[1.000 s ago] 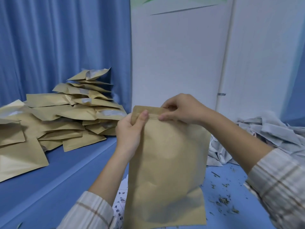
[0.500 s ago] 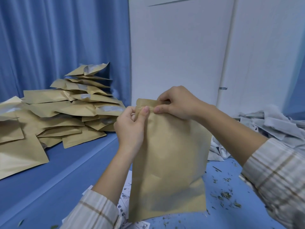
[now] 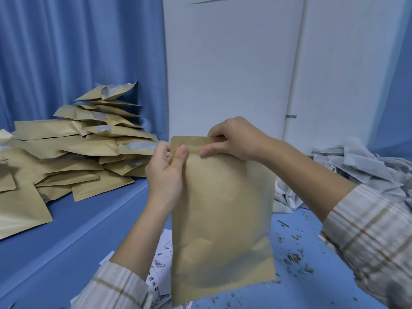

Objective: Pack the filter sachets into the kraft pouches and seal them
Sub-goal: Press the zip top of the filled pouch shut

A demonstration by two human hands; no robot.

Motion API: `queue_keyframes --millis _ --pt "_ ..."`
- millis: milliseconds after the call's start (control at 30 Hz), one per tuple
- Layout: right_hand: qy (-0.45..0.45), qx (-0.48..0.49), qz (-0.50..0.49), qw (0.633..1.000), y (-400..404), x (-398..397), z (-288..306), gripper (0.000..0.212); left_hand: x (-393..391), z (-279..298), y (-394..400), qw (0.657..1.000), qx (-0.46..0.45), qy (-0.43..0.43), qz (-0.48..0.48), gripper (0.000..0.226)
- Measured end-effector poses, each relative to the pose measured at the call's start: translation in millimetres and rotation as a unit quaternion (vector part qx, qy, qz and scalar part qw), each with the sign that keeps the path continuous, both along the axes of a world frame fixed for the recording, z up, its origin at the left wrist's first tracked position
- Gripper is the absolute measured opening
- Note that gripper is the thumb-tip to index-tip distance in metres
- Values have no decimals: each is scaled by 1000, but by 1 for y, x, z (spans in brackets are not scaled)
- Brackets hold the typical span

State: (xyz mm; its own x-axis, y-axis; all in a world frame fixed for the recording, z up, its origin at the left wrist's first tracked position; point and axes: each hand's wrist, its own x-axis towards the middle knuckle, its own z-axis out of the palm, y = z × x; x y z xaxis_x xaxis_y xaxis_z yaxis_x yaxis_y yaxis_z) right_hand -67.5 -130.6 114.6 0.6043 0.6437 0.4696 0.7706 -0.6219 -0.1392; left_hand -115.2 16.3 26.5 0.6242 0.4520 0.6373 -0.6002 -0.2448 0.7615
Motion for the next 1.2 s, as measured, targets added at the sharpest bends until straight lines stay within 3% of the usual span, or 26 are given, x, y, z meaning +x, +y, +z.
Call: queue_keyframes --millis 167,300,367,500,633,733,800,1033,1200 --pt "-47 40 15 998 1 -4 -8 43 -2 -2 1 1000 -13 -21 3 33" --pt "-194 2 -41 980 -1 -2 -9 57 -3 -3 2 998 -48 -25 -22 45" --pt "-243 10 -87 966 -4 -1 -13 60 -5 -2 0 996 -70 -19 -42 37" --pt "-278 36 -70 957 -7 -3 -19 61 -4 2 -5 988 -96 21 -117 15" --pt "-90 25 -53 994 -31 7 -7 45 -3 4 2 988 -94 31 -115 4" --pt "-12 27 -54 998 -61 12 -1 59 -5 2 10 989 -102 21 -108 9" --pt "37 62 -35 997 -71 10 -2 53 -6 3 10 987 -108 12 -122 16" --pt "106 98 -15 989 -78 1 0 33 -8 4 8 985 -111 -17 -133 6" --pt "115 137 -19 984 -84 3 -2 23 -9 3 12 987 -104 -15 -125 12"
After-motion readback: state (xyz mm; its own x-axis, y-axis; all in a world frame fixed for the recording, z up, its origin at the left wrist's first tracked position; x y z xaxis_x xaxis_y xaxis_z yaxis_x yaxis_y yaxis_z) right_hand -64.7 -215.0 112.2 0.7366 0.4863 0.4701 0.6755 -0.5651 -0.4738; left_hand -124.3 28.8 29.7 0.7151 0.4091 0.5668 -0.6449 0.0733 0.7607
